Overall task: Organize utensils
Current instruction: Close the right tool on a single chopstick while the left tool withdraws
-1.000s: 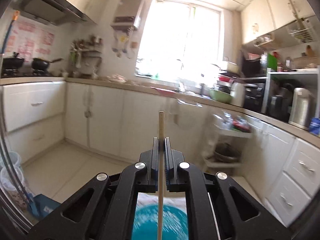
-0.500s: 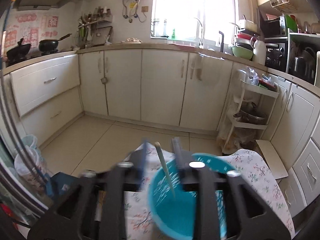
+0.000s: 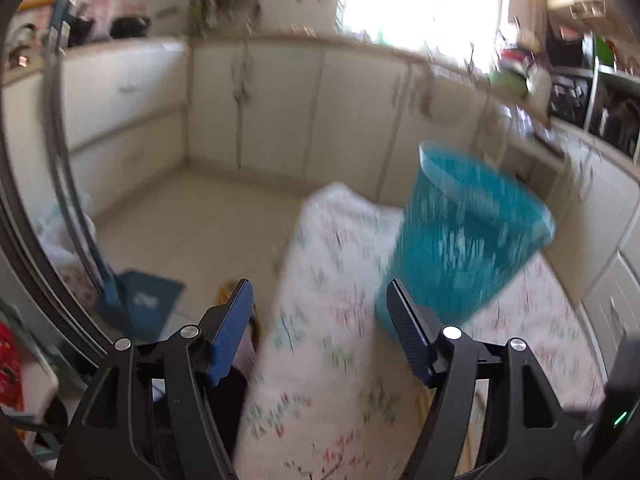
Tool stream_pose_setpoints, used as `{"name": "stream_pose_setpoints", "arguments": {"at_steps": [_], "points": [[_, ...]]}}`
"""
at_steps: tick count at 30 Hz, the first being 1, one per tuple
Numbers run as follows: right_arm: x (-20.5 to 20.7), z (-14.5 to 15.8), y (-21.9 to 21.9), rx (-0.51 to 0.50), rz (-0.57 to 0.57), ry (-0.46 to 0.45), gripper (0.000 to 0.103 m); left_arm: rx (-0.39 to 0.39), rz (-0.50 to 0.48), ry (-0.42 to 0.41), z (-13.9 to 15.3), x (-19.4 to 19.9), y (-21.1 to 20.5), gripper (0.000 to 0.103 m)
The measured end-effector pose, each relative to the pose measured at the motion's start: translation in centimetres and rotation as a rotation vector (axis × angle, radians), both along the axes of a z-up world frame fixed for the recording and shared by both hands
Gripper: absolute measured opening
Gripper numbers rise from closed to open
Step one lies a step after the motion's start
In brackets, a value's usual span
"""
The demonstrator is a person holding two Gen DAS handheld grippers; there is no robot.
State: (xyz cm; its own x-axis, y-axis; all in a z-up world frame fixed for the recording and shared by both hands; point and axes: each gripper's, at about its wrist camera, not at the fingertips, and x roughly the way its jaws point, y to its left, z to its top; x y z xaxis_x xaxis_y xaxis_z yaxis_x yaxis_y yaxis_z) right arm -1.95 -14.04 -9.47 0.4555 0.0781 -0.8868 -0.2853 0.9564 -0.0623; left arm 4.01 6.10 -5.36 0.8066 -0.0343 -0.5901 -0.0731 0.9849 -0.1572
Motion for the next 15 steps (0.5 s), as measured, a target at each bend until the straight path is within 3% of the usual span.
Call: {"name": "stream_pose_setpoints", "arguments": {"at_steps": [4, 6, 9, 12, 15], "points": [[-0.3, -0.1, 0.4, -0.096, 0.008, -0.018, 0.006, -0.012, -0.018, 0.073, -3.2, 0.4, -0.7, 0.066], [-0.5, -0.1, 0.4, -0.093, -0.001, -0.029, 0.006, -0.019, -0.018, 0.095, -4.2, 0.6, -0.6, 0.066], [-0.9, 1.3, -1.4, 0.064, -0.086, -0.054, 0.006, -0.025, -0.016, 0.083, -4.3, 0.3, -0.3, 0.067], [-1.7, 5.7, -2.8, 0.263, -0.144, -0.16, 0.006, -0.027, -0.019, 0.099, -4.8, 0.6, -0.6, 0.068], [-1.4, 10.5, -2.9, 0.379, -0.142, -0.282, 0.006, -0.015, -0.02, 0.1, -4.7, 0.8, -1.0, 0.069]]}}
